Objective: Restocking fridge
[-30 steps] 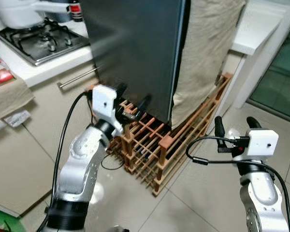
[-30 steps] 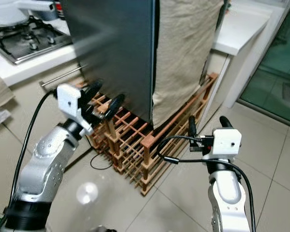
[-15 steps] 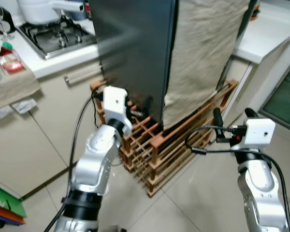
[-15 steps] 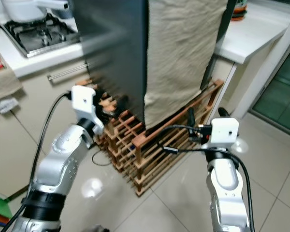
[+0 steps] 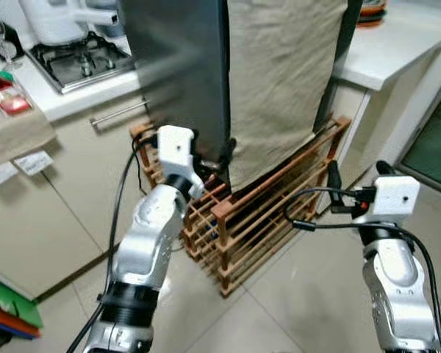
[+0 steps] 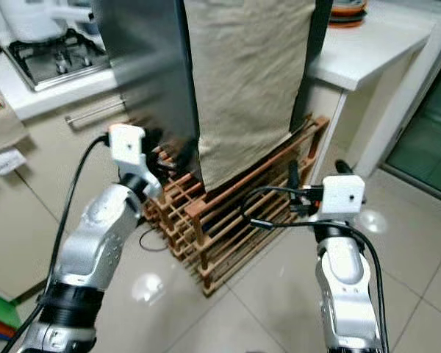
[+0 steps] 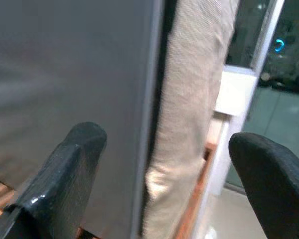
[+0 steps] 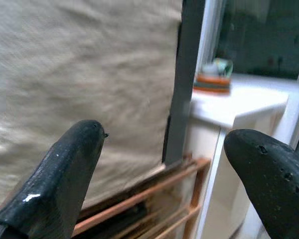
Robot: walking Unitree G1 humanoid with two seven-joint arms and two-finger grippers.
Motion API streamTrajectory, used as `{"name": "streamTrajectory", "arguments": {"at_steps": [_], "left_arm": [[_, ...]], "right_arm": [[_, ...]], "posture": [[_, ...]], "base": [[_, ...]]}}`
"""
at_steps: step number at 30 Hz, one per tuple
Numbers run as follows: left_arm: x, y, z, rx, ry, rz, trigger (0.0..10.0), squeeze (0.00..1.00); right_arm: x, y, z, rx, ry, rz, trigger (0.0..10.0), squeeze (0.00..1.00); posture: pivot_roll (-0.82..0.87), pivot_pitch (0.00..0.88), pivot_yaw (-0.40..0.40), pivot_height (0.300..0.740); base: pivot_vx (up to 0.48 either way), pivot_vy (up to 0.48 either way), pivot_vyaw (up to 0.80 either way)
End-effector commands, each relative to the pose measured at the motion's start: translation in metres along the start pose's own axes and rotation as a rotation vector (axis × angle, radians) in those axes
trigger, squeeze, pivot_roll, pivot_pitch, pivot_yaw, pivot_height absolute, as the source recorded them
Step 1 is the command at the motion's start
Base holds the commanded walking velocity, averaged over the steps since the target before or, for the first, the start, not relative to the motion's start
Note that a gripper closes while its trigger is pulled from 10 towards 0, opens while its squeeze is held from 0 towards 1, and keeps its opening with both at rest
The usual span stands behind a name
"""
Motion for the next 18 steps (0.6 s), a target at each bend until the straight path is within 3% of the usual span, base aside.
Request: {"name": "streamTrajectory", "arguments": {"at_steps": [1, 3, 4, 6, 10, 13, 16, 18], "left_arm": [[0.013, 0.008, -0.01, 0.048, -0.034, 0.033, 10.0, 0.0], [0.019, 0.013, -0.013, 0.061, -0.049, 0.044, 10.0, 0.0], [0.028, 0.031, -0.014, 0.041, -0.166, 0.018, 10.0, 0.0], [0.029, 0.039, -0.015, 0.038, -0.206, -0.004, 10.0, 0.0], [0.02, 0.081, -0.026, 0.081, -0.258, -0.111, 10.0, 0.0], [0.026, 0.076, -0.027, 0.133, -0.318, -0.066, 10.0, 0.0], [0.034, 0.066, -0.021, 0.138, -0.284, -0.02, 10.0, 0.0], [0.041, 0.062, -0.021, 0.155, -0.251, 0.012, 10.0, 0.0]], "right_arm": [[0.015, 0.006, 0.002, 0.001, 0.009, 0.039, 10.0, 0.0], [0.017, 0.014, 0.005, -0.011, 0.016, 0.037, 10.0, 0.0], [0.026, 0.038, 0.004, -0.003, 0.043, 0.024, 10.0, 0.0], [0.029, 0.047, 0.004, -0.001, 0.044, 0.012, 10.0, 0.0], [0.039, 0.063, 0.008, 0.001, 0.036, -0.01, 10.0, 0.0], [0.039, 0.063, 0.009, -0.001, 0.035, -0.012, 10.0, 0.0], [0.039, 0.059, 0.005, -0.002, 0.029, -0.006, 10.0, 0.0], [0.045, 0.055, 0.004, -0.013, 0.03, 0.015, 10.0, 0.0]], "posture": [[-0.13, 0.0, 0.05, 0.74], [-0.13, 0.0, 0.044, 0.74], [-0.12, 0.0, 0.038, 0.74], [-0.12, 0.0, 0.038, 0.74], [-0.12, 0.003, 0.037, 0.74], [-0.11, 0.012, 0.032, 0.74], [-0.12, 0.014, 0.031, 0.74], [-0.12, 0.013, 0.032, 0.74]], "base": [[0.0, 0.0, 0.0], [0.0, 0.0, 0.0], [0.0, 0.0, 0.0], [0.0, 0.0, 0.0], [0.0, 0.0, 0.0], [0.0, 0.0, 0.0], [0.0, 0.0, 0.0], [0.48, 0.0, 0.0]]}}
Point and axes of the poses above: a point about 5 cm out from each wrist's last joint towards the gripper, its own y axis pointing back from the gripper into the wrist, its own x axis along the axis of the wrist's last joint, z = x × y, the point moved 4 cm from there along -y, pointing out of the wrist towards the gripper, and after that the axes turned 1 degree about -y, right-handed, at the moved point
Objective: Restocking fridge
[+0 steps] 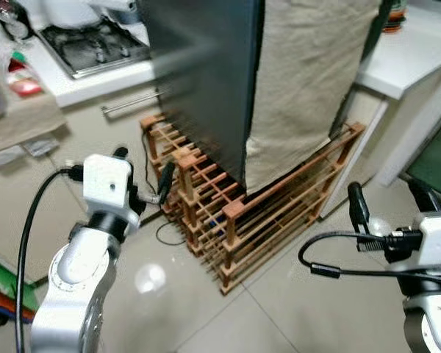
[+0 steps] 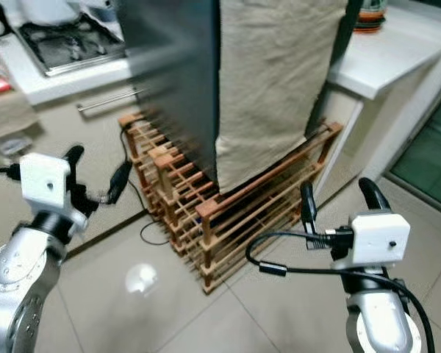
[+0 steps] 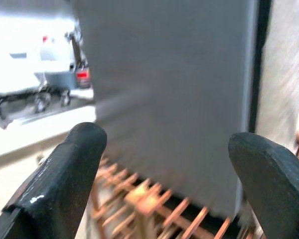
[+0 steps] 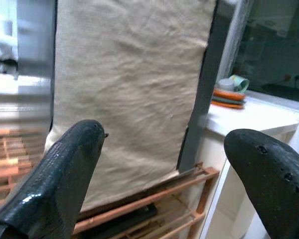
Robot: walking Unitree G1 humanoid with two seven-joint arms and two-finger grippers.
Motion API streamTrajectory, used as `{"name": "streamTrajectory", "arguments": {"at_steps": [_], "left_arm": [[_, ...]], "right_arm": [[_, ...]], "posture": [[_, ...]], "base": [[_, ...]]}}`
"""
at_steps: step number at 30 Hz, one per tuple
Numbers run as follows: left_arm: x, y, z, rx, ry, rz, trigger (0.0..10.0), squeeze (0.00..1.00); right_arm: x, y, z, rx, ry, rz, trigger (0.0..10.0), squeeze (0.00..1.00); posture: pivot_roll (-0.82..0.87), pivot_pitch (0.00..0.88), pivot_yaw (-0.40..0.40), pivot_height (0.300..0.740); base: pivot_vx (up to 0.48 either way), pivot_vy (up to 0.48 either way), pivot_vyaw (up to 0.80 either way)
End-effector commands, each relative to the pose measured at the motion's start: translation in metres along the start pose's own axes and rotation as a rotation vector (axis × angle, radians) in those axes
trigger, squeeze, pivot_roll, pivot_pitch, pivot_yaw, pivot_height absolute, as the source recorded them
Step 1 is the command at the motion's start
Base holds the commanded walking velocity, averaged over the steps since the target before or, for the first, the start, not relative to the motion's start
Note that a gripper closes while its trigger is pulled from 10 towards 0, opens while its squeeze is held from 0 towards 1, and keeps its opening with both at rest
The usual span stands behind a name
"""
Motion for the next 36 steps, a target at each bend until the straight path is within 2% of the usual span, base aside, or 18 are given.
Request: {"name": "streamTrajectory", "arguments": {"at_steps": [1, 5, 7, 13, 20, 24, 27, 29, 31, 36], "left_arm": [[0.007, -0.001, -0.001, 0.015, 0.02, 0.014, 10.0, 0.0], [0.009, -0.002, 0.002, 0.003, 0.028, 0.02, 10.0, 0.0], [0.011, -0.007, 0.008, -0.03, 0.038, 0.03, 10.0, 0.0], [0.008, -0.016, 0.019, -0.077, 0.072, 0.02, 10.0, 0.0], [0.007, -0.02, 0.011, -0.021, 0.064, 0.013, 10.0, 0.0], [0.007, -0.027, 0.005, 0.008, 0.136, 0.007, 10.0, 0.0], [0.006, -0.031, 0.003, 0.009, 0.159, -0.007, 10.0, 0.0], [0.005, -0.036, 0.005, -0.021, 0.175, -0.029, 10.0, 0.0], [0.0, -0.039, 0.017, -0.105, 0.222, -0.076, 10.0, 0.0], [-0.005, -0.04, 0.033, -0.207, 0.266, -0.12, 10.0, 0.0]], "right_arm": [[0.008, -0.002, 0.003, -0.024, 0.009, 0.02, 10.0, 0.0], [0.009, -0.004, 0.006, -0.043, 0.009, 0.023, 10.0, 0.0], [0.007, -0.007, 0.007, -0.054, 0.0, 0.024, 10.0, 0.0], [-0.008, -0.011, 0.013, -0.108, -0.056, -0.017, 10.0, 0.0], [-0.011, -0.018, 0.014, -0.101, -0.048, -0.024, 10.0, 0.0], [-0.012, -0.022, 0.011, -0.072, -0.051, -0.023, 10.0, 0.0], [-0.012, -0.022, 0.01, -0.068, -0.051, -0.025, 10.0, 0.0], [-0.015, -0.022, 0.008, -0.057, -0.052, -0.034, 10.0, 0.0], [-0.02, -0.022, 0.007, -0.039, -0.048, -0.049, 10.0, 0.0], [-0.024, -0.023, 0.009, -0.043, -0.053, -0.061, 10.0, 0.0]], "posture": [[-0.12, 0.014, 0.034, 0.74], [-0.12, 0.013, 0.034, 0.74], [-0.12, 0.009, 0.031, 0.74], [-0.12, 0.006, 0.034, 0.74], [-0.12, 0.008, 0.038, 0.74], [-0.12, 0.006, 0.034, 0.74], [-0.12, 0.006, 0.034, 0.74], [-0.12, 0.006, 0.034, 0.74], [-0.13, 0.001, 0.038, 0.74], [-0.13, 0.0, 0.044, 0.74]], "base": [[0.48, 0.0, 0.0], [0.48, 0.0, 0.0], [0.48, 0.0, 0.0], [0.48, 0.0, 0.0], [0.333, 0.0, 0.0], [0.0, 0.0, 0.0], [0.0, 0.0, 0.0], [0.0, 0.0, 0.0], [0.0, 0.0, 0.0], [0.0, 0.0, 0.0]]}}
Point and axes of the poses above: a point about 5 cm out from each wrist's last joint towards the gripper, its own y axis pointing back from the gripper into the wrist, its own x axis along the axis of the wrist's last joint, z = x × y, the point moved 4 cm from there along -y, pointing out of the wrist towards the gripper, and after that the axes turned 1 degree about -y, right-handed, at the moved point
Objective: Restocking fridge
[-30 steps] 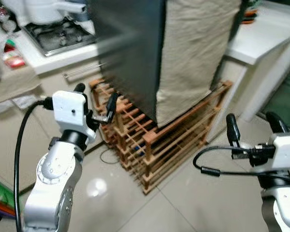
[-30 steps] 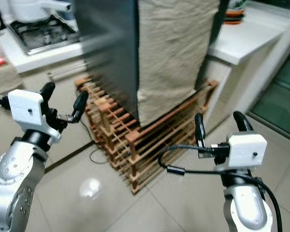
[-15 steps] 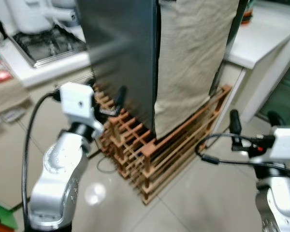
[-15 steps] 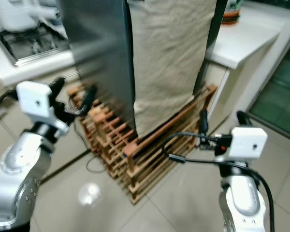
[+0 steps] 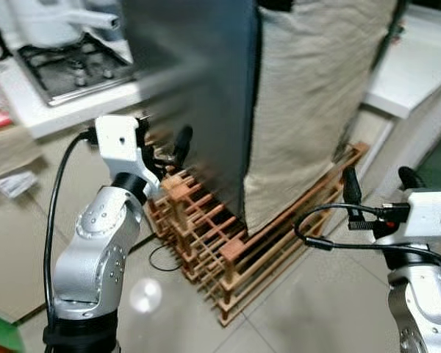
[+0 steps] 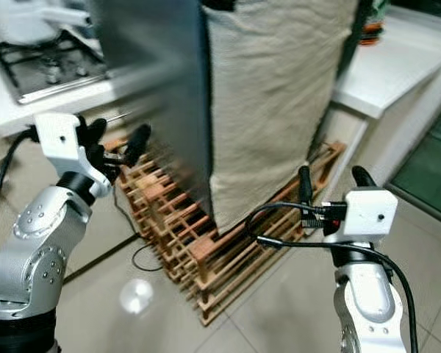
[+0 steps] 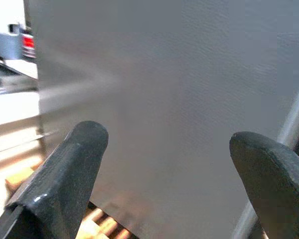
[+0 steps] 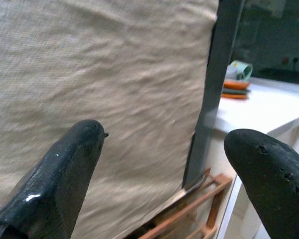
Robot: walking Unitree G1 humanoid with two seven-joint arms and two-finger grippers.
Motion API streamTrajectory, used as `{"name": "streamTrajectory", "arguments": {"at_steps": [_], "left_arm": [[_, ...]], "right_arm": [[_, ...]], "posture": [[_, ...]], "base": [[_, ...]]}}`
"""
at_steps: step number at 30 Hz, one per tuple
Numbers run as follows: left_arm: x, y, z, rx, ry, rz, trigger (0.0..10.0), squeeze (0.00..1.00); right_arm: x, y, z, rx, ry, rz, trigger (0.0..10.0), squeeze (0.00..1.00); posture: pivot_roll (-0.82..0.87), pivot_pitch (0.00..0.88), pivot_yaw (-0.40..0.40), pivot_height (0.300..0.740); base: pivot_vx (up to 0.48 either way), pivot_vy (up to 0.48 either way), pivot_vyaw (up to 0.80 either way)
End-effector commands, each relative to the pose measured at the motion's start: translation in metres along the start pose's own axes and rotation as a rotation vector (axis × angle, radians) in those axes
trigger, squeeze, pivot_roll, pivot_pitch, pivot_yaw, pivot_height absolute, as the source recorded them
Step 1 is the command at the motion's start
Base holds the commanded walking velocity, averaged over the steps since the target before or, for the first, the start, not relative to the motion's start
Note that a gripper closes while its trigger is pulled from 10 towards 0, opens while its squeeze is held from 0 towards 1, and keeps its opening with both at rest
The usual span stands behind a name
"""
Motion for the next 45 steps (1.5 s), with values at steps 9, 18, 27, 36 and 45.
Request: {"name": "streamTrajectory", "arguments": {"at_steps": [9, 18, 27, 36, 45], "left_arm": [[-0.019, -0.039, 0.043, -0.282, -0.006, -0.071, 10.0, 0.0], [-0.01, -0.07, 0.044, -0.261, -0.024, -0.025, 10.0, 0.0], [-0.012, -0.047, 0.055, -0.343, -0.007, -0.01, 10.0, 0.0], [-0.031, -0.03, 0.068, -0.428, 0.005, -0.07, 10.0, 0.0], [-0.051, -0.038, 0.076, -0.445, 0.031, -0.116, 10.0, 0.0]], "right_arm": [[-0.02, -0.004, 0.005, 0.001, -0.038, -0.047, 10.0, 0.0], [-0.042, 0.011, 0.008, 0.047, -0.037, -0.129, 10.0, 0.0], [-0.053, 0.017, 0.011, 0.07, -0.03, -0.163, 10.0, 0.0], [-0.061, 0.01, 0.009, 0.083, -0.065, -0.177, 10.0, 0.0], [-0.059, -0.002, 0.003, 0.105, -0.072, -0.15, 10.0, 0.0]], "posture": [[-0.13, 0.0, 0.04, 0.74], [-0.17, 0.0, 0.054, 0.74], [-0.16, 0.0, 0.05, 0.74], [-0.13, 0.005, 0.043, 0.74], [-0.14, 0.005, 0.04, 0.74]], "base": [[0.0, 0.0, 0.0], [0.0, 0.0, 0.0], [0.0, 0.0, 0.0], [0.0, 0.0, 0.0], [0.0, 0.0, 0.0]]}}
Point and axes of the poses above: a point about 5 cm out from each wrist's last joint towards the gripper, its own y axis pointing back from the gripper into the wrist, its own x axis along the axis of the wrist's last joint, z = x × y, the point moved 4 cm from there along -y, pointing out of the wrist towards the gripper, and after that the axes turned 1 degree about -y, right-handed, at the moved point
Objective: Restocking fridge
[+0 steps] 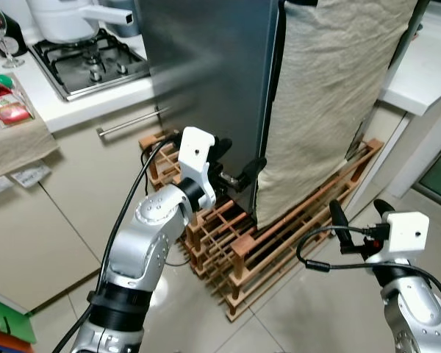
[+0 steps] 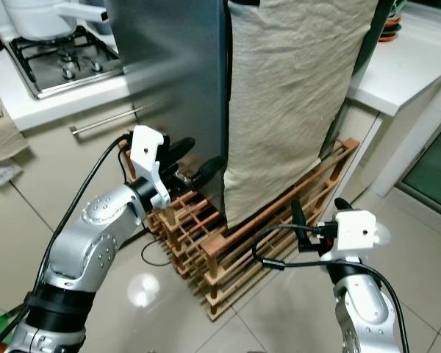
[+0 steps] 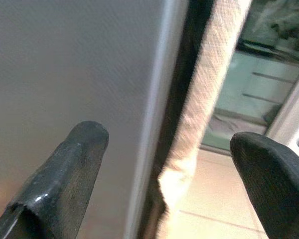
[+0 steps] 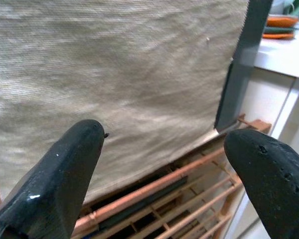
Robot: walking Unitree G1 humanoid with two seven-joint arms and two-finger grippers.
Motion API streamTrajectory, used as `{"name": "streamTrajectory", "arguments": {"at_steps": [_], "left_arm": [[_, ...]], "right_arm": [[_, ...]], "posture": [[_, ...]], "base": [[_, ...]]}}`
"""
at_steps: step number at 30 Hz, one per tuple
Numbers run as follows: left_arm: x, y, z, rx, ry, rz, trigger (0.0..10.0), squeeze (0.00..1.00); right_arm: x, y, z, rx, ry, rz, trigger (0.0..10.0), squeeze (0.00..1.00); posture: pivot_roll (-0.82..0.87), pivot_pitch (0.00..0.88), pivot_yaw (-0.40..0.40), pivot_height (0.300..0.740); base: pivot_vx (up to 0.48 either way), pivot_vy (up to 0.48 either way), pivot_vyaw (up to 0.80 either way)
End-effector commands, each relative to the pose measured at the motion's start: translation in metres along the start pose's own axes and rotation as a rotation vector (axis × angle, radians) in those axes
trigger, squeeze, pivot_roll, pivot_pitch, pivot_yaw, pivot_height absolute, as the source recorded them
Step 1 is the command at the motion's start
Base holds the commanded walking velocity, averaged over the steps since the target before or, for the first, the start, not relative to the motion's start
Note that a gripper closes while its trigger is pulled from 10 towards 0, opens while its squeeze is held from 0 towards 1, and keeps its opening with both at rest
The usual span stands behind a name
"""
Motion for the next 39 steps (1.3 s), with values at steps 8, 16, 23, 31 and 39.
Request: {"name": "streamTrajectory", "arguments": {"at_steps": [8, 16, 23, 31, 39], "left_arm": [[-0.002, -0.014, 0.007, -0.044, 0.001, 0.001, 10.0, 0.0], [0.006, -0.025, 0.012, -0.066, 0.013, 0.039, 10.0, 0.0], [0.013, -0.031, 0.014, -0.071, 0.022, 0.072, 10.0, 0.0], [0.021, -0.041, 0.017, -0.072, 0.025, 0.098, 10.0, 0.0], [0.027, -0.06, 0.004, 0.051, 0.051, 0.124, 10.0, 0.0]], "right_arm": [[0.006, -0.006, -0.003, 0.012, -0.005, 0.026, 10.0, 0.0], [0.004, -0.005, -0.004, 0.016, -0.007, 0.021, 10.0, 0.0], [0.003, -0.004, -0.006, 0.018, -0.01, 0.015, 10.0, 0.0], [-0.002, -0.001, -0.006, 0.022, -0.01, -0.004, 10.0, 0.0], [-0.015, 0.003, -0.012, 0.065, -0.027, -0.064, 10.0, 0.0]], "posture": [[-0.15, 0.004, 0.043, 0.74], [-0.16, 0.006, 0.044, 0.74], [-0.16, 0.005, 0.048, 0.74], [-0.16, 0.007, 0.048, 0.74], [-0.17, 0.0, 0.05, 0.74]], "base": [[0.0, 0.0, 0.0], [0.0, 0.0, 0.0], [0.0, 0.0, 0.0], [0.0, 0.0, 0.0], [0.0, 0.0, 0.0]]}}
Point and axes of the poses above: a point about 5 cm out from each wrist's last joint towards the gripper, its own y axis pointing back from the gripper into the wrist, its own x axis along the axis of the wrist's last joint, z = x × y, the point moved 4 cm from there along -y, pointing out of the wrist towards the gripper, and after that the axes turned 1 degree about -y, right-handed, at the moved point
